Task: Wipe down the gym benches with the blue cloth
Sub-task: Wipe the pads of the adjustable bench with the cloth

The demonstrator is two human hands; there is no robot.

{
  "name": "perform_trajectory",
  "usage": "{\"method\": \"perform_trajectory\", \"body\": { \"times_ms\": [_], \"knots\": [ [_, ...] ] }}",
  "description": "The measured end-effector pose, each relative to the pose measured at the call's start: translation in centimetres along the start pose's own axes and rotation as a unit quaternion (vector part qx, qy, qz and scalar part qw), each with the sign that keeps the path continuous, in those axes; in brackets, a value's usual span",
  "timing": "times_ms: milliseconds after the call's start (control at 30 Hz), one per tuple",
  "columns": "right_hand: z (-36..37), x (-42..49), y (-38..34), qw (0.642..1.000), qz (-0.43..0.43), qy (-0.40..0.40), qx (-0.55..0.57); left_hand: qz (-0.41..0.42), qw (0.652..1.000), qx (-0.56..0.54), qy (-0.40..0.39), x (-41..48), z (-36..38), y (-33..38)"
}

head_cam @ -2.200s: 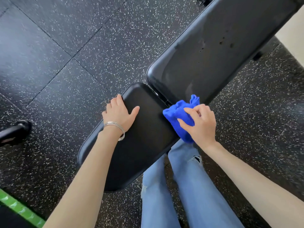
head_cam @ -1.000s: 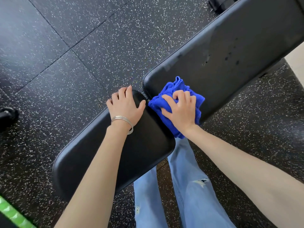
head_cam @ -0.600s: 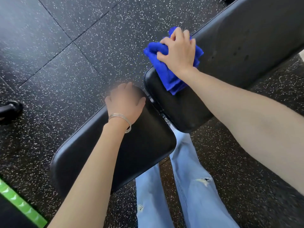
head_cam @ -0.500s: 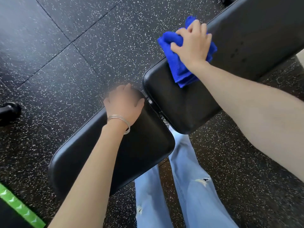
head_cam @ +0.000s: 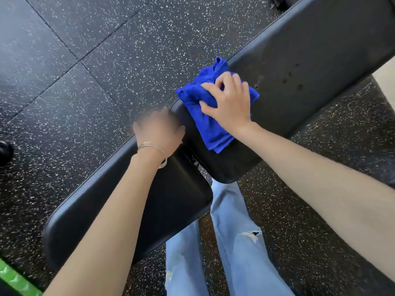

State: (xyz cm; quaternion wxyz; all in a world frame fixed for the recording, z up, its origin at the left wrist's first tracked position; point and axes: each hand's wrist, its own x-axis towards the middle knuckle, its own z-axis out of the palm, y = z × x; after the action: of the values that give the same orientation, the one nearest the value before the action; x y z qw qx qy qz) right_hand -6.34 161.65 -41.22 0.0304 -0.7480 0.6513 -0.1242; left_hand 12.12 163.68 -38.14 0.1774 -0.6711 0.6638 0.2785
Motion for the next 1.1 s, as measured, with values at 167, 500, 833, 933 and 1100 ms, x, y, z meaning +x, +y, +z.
{"method": "perform_trajectory", "body": {
  "times_ms": [167, 500, 833, 933, 1100],
  "knots": [
    [-1.0, 4.4, 5.9, 0.997, 0.052, -0.001, -0.05, 0.043, 0.998, -0.037, 0.013, 1.0, -0.3, 1.3],
    [0.3, 2.3, 2.6, 0.98, 0.196, 0.002, -0.021, 0.054, 0.994, -0.093, -0.004, 2.3, -0.4, 2.7],
    [-2.5, -3.6, 10.4, 0.994, 0.079, 0.013, -0.071, 0.09, 0.991, -0.101, 0.006, 1.4, 0.2, 2.8],
    [-2.2, -5.2, 8.6, 0.962, 0.265, 0.031, -0.067, 0.1, 0.99, -0.1, 0.004, 1.0, 0.3, 2.6],
    [-1.2, -8.0, 3.2, 0.916, 0.389, 0.072, -0.06, 0.132, 0.986, -0.102, 0.003, 0.8, 0.6, 1.6]
  ]
}}
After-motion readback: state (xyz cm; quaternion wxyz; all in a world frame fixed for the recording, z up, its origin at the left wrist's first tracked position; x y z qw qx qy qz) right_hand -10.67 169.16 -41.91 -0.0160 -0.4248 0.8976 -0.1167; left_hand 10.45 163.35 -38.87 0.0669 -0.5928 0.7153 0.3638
